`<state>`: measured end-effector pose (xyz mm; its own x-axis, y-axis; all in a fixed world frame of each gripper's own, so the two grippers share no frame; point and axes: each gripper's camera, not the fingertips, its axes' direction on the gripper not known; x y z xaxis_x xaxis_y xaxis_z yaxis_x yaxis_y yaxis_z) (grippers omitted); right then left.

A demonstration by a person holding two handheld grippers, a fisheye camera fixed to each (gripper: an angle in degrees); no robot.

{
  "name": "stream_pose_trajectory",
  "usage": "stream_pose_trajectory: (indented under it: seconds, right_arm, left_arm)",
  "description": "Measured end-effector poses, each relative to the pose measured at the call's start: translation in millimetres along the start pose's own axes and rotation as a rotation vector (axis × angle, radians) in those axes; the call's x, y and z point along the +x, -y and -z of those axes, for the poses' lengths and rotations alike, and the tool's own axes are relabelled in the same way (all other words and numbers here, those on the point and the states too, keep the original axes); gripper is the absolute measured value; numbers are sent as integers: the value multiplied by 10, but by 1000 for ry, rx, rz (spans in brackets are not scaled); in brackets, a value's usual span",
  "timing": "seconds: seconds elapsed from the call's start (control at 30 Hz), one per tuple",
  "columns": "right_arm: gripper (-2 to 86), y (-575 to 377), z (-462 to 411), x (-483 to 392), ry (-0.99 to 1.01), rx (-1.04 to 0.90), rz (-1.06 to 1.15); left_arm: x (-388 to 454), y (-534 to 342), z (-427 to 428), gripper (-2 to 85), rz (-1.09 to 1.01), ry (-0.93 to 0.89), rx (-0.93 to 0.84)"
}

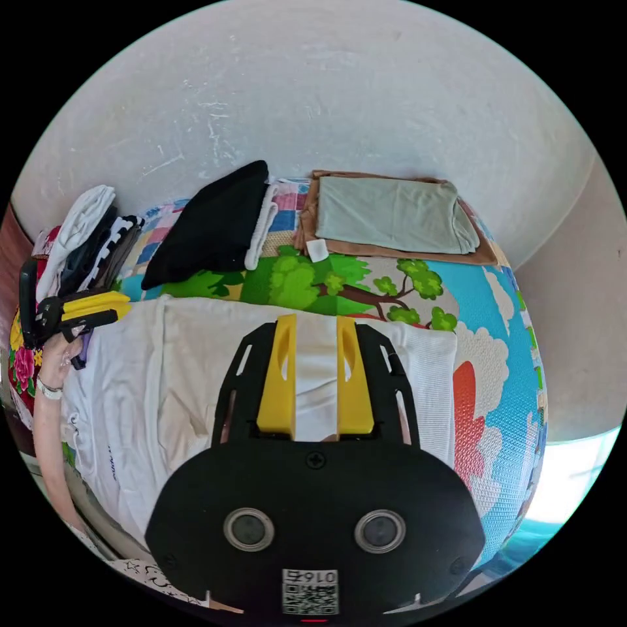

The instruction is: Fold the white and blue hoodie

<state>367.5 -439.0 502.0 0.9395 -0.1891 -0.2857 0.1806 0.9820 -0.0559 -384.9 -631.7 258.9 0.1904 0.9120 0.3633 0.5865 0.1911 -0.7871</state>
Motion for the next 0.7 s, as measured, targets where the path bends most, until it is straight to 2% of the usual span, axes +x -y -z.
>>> stream_pose_trajectory:
  seconds: [0.1, 0.2, 0.4, 0.57, 0.7]
  right_arm:
    - [96, -75, -68, -22, 51, -59, 20]
    - [95, -158, -39, -148, -39, -82, 57]
    - [75, -409, 27, -230, -58, -79, 89]
    - [32, -660, 137, -40, -35, -34, -14]
    - [24, -847, 213, 4, -40, -10, -48]
  left_arm:
    - [89, 168, -159, 61, -8, 16, -41]
    - [69, 162, -131, 8, -11, -63, -21]
    - [-97, 44, 4, -9, 79, -140, 18]
    - [45, -12, -23, -10, 53, -98, -4]
    - [46, -148, -82, -10, 150, -143, 10]
